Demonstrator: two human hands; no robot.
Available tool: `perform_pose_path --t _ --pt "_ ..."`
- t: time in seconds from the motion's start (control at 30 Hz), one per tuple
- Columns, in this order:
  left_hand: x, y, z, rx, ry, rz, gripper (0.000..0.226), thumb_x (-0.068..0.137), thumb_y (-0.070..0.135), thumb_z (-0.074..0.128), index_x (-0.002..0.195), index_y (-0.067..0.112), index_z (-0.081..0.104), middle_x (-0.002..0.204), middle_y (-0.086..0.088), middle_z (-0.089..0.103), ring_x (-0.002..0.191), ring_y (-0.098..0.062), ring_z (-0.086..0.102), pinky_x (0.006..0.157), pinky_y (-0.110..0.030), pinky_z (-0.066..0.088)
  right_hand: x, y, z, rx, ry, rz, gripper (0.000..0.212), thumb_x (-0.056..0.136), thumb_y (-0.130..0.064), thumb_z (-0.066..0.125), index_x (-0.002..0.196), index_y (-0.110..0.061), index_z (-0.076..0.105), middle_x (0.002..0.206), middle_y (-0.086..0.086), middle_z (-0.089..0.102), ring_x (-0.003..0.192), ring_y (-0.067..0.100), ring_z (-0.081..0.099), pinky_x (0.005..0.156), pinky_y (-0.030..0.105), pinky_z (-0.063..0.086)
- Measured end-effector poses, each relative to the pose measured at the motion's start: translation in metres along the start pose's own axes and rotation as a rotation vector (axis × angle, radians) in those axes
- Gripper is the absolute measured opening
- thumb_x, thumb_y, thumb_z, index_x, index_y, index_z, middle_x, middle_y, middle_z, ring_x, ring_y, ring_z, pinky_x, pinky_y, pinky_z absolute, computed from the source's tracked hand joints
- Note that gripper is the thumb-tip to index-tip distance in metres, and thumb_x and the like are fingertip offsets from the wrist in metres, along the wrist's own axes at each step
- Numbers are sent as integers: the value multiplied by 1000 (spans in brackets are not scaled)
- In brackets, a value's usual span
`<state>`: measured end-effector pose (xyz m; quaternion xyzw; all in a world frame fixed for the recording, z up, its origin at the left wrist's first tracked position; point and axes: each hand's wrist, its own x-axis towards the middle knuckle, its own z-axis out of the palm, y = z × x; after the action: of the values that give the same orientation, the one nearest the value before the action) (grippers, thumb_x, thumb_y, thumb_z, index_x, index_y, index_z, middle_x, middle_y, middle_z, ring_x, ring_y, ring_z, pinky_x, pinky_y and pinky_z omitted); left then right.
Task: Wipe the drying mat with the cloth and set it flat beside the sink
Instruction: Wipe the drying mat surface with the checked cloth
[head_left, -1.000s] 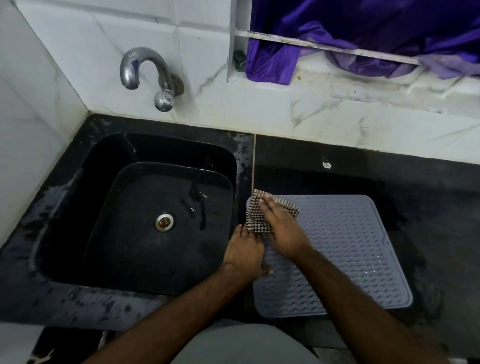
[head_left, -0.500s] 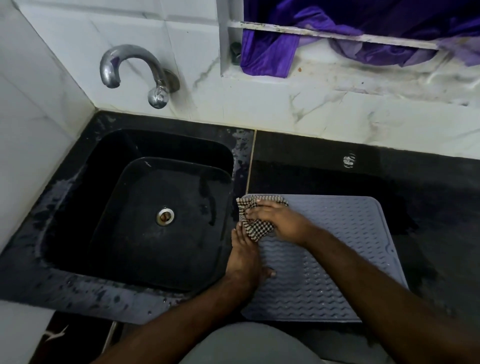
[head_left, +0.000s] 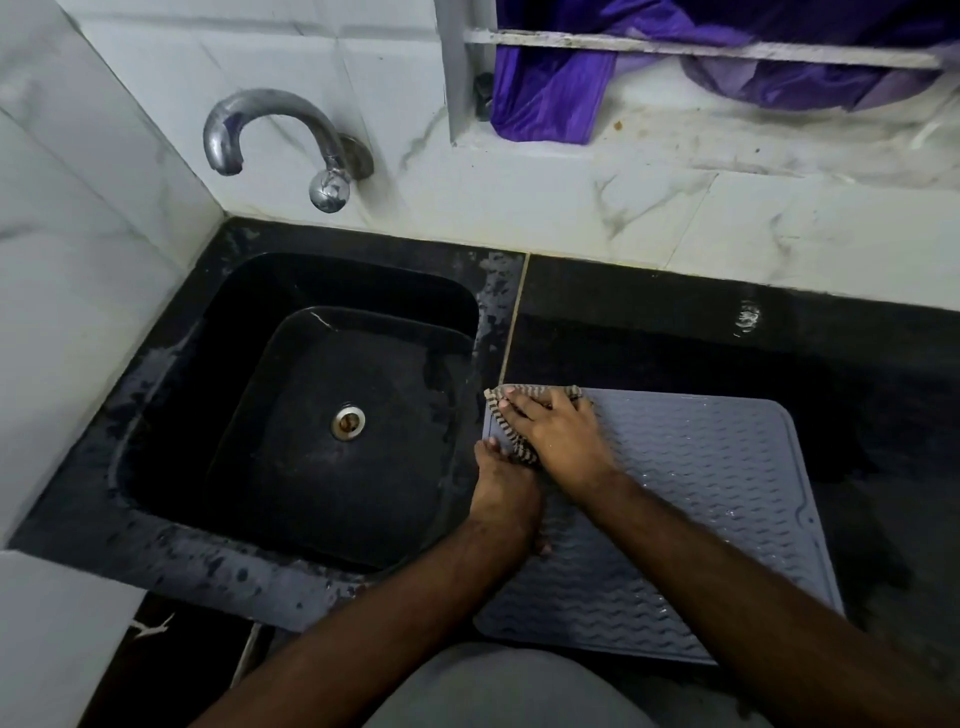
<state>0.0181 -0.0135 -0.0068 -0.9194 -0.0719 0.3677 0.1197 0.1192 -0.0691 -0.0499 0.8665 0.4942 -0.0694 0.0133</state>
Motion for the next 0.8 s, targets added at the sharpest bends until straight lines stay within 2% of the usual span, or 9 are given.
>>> perform_pose_path --t 0.1,0.27,0.37,0.47,0.53,0.6,0.7,0.8 --pt "3 0 -10 -11 -13 7 114 69 80 67 148 3 38 152 -24 42 142 -48 32 113 -61 23 -15 18 0 -18 6 64 60 99 -31 49 155 -36 28 162 -13 27 124 27 38 103 49 38" --pt "3 0 -13 42 -21 35 105 70 82 64 140 6 47 142 -19 53 134 -44 44 109 -61 29 -49 61 0 -43 -14 217 61 99 -27 50 154 -39 27 160 -15 30 126 25 39 102 44 36" --pt "1 -3 -14 36 -3 48 107 71 84 62 141 5 47 144 -20 51 136 -44 43 112 -60 27 -65 78 1 -32 -9 328 60 96 -28 53 151 -41 34 158 -16 35 127 24 39 102 43 37" --pt "-2 -1 -14 -70 14 -28 117 72 93 42 146 2 43 152 -26 42 143 -44 34 114 -59 22 -62 76 -3 61 0 378 57 94 -26 55 148 -39 41 154 -15 41 132 21 36 106 43 34" --pt "-1 8 -16 -235 105 -106 124 77 92 32 152 -6 26 158 -32 26 147 -45 23 118 -59 18 -54 65 -7 179 -9 372 64 87 -24 62 147 -37 43 155 -14 41 142 20 30 111 48 28" --pt "3 20 -14 -354 219 -83 130 79 90 35 153 -11 1 161 -35 4 152 -45 8 122 -57 10 -50 54 -5 251 -30 339 72 85 -24 62 151 -37 37 160 -12 32 149 20 22 118 50 17" --pt "11 34 -7 -494 167 9 144 70 90 52 153 -7 -14 162 -30 -14 152 -43 -8 123 -57 8 -57 49 5 244 -12 316 71 90 -25 53 154 -40 27 164 -12 22 151 21 16 120 49 11" --pt "18 37 -4 -494 132 -3 155 60 89 63 151 -2 -24 161 -31 -19 151 -45 -10 121 -59 12 -58 63 3 238 -4 317 62 98 -32 49 153 -45 24 161 -18 25 148 13 21 115 44 17"
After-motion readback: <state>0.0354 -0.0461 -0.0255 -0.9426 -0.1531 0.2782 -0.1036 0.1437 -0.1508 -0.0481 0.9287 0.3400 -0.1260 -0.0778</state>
